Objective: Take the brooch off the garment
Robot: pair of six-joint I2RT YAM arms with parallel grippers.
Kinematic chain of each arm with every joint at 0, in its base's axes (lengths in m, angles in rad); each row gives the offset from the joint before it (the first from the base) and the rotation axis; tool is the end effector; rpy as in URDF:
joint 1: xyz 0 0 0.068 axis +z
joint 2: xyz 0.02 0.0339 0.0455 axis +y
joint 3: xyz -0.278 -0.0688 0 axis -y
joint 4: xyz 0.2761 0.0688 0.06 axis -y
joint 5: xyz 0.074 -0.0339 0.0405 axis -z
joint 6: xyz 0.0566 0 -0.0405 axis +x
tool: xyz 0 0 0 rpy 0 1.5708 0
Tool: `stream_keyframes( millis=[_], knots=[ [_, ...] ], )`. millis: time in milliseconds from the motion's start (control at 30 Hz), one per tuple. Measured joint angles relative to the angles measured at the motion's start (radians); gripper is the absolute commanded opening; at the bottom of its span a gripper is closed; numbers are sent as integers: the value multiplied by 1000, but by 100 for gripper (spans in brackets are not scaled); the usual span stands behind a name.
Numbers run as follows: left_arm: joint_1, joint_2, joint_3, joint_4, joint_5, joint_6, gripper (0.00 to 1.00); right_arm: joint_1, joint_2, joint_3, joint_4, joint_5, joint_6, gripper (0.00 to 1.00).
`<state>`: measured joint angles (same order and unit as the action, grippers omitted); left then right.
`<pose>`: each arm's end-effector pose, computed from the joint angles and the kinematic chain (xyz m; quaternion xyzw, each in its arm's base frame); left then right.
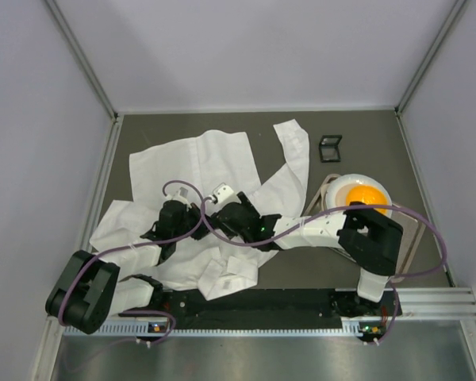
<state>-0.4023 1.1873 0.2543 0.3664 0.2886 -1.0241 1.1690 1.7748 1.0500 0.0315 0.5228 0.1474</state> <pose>0.2116 -0.1075 0.1164 -0.1995 0.8470 -0.4069 0.2777 0.1893 0.3731 0.1690 -0.3318 0.8166 0.0659 0.4678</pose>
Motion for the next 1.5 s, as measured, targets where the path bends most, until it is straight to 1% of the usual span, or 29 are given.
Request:
stream_keyframes(
  millis=[100, 333, 433, 633, 733, 800, 833, 900, 933, 1200, 1233, 1400, 1433, 1500],
  knots=[
    [-1, 0, 0, 0, -8, -3, 1, 1, 12, 0, 4, 28, -16, 66],
    [-4, -1, 0, 0, -29, -9, 8, 2, 40, 6, 15, 38, -25, 66],
    [-4, -3, -2, 0, -38, -14, 9, 3, 50, 6, 32, 39, -25, 64],
    [-5, -27, -4, -3, -51, -21, 13, 3, 73, 5, 59, 50, -25, 55],
    [-5, -43, -4, -6, -59, -21, 14, 3, 73, 3, 80, 57, -28, 48],
    [-5, -51, -4, -10, -64, -21, 15, 4, 73, -5, 105, 59, -33, 46],
    [-5, -52, -4, -9, -67, -21, 15, 5, 73, -12, 116, 59, -34, 41],
    [-4, -53, -4, -10, -70, -21, 16, 6, 73, -30, 132, 59, -37, 39],
    [-5, -53, -4, -11, -70, -21, 16, 7, 73, -39, 138, 58, -36, 36],
    [-5, -53, -4, -14, -70, -21, 18, 7, 70, -93, 219, 56, -32, 27],
    [-5, -53, -4, -15, -70, -21, 18, 7, 64, -103, 234, 55, -32, 24],
    [-4, -50, -4, -15, -68, -20, 19, 0, 18, -182, 316, 19, -17, 15],
    [-4, -49, -4, -15, -66, -20, 19, -4, 8, -204, 339, 5, -13, 11],
    [-5, -47, -4, -15, -64, -20, 20, -13, -13, -248, 379, -19, -3, 9]
  ],
)
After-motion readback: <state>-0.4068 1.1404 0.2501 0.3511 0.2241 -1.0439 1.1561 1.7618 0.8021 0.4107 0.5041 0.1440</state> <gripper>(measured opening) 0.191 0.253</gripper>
